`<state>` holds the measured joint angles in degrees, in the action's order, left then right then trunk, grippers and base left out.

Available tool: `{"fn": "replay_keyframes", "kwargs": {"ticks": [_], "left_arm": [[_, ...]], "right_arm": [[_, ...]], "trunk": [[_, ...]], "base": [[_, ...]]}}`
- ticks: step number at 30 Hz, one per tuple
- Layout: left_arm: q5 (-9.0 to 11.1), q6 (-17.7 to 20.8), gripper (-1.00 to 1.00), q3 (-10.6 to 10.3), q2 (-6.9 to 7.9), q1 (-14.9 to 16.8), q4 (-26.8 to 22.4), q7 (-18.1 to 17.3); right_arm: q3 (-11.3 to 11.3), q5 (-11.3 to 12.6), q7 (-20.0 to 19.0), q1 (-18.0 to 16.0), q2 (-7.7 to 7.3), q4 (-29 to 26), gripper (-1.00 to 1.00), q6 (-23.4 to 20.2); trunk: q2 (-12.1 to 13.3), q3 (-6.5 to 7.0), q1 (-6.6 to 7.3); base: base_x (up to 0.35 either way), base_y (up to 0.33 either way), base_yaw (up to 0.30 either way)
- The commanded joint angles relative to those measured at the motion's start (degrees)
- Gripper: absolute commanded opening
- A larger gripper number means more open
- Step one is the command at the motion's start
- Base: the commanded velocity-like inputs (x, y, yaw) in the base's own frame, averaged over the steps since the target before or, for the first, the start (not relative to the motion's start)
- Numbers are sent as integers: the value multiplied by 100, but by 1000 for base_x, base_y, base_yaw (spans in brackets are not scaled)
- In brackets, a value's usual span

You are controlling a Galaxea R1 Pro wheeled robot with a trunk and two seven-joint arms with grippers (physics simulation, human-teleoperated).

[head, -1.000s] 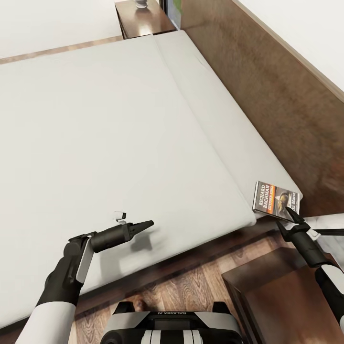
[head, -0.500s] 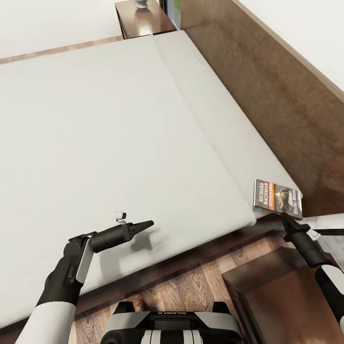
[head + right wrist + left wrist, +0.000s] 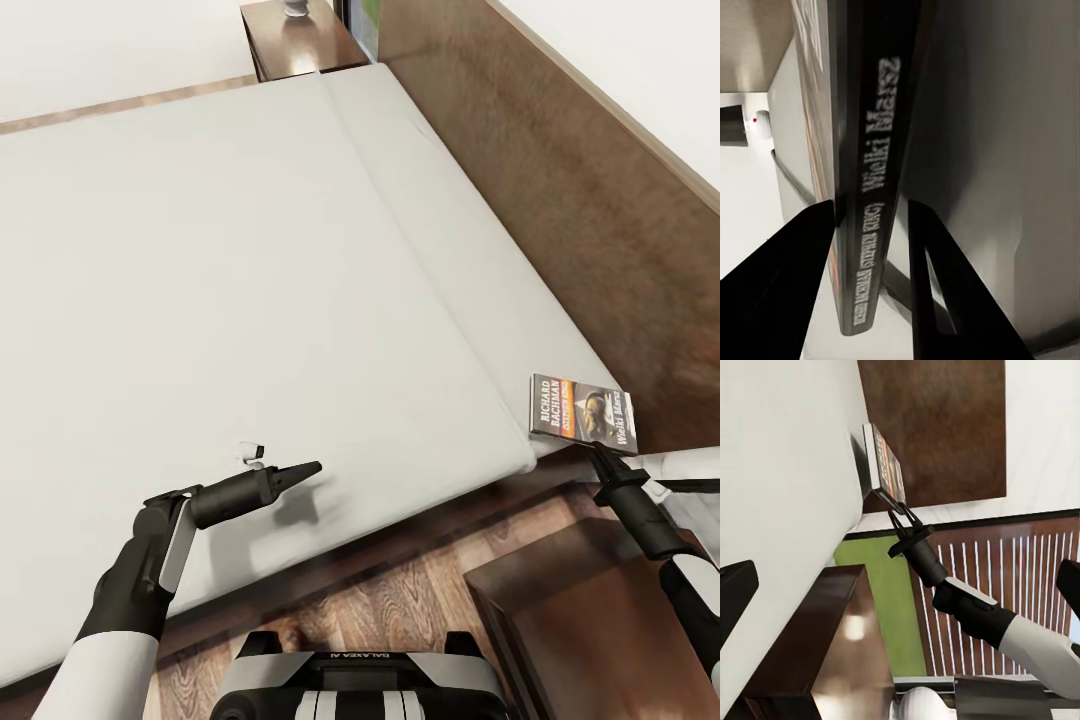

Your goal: In the bedroom, move the book from the bed onto either nightstand, and place the two sandals side by side next to the bed.

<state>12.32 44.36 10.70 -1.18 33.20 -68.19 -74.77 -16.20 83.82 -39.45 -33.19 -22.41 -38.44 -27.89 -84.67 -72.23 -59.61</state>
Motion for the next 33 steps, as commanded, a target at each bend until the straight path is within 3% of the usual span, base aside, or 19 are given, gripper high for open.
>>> {"fn": "replay_keyframes", "kwargs": {"ticks": [1,6,33], "left_arm": [[-1,56,100,11,-5,2,-1,-20],[-1,61,100,11,-5,2,-1,-20],[-1,64,100,11,-5,2,-9,-21]], "right_arm": [[-6,47,2,-3,0,3,-100,-50],[-6,47,4,-3,0,3,-100,-50],[-6,47,1,-3,0,3,-100,-50]], "trunk": [[-1,-2,0],[-1,-2,0],[1081,483,593]], "base": [[0,0,0],[0,0,0],[0,0,0]]}}
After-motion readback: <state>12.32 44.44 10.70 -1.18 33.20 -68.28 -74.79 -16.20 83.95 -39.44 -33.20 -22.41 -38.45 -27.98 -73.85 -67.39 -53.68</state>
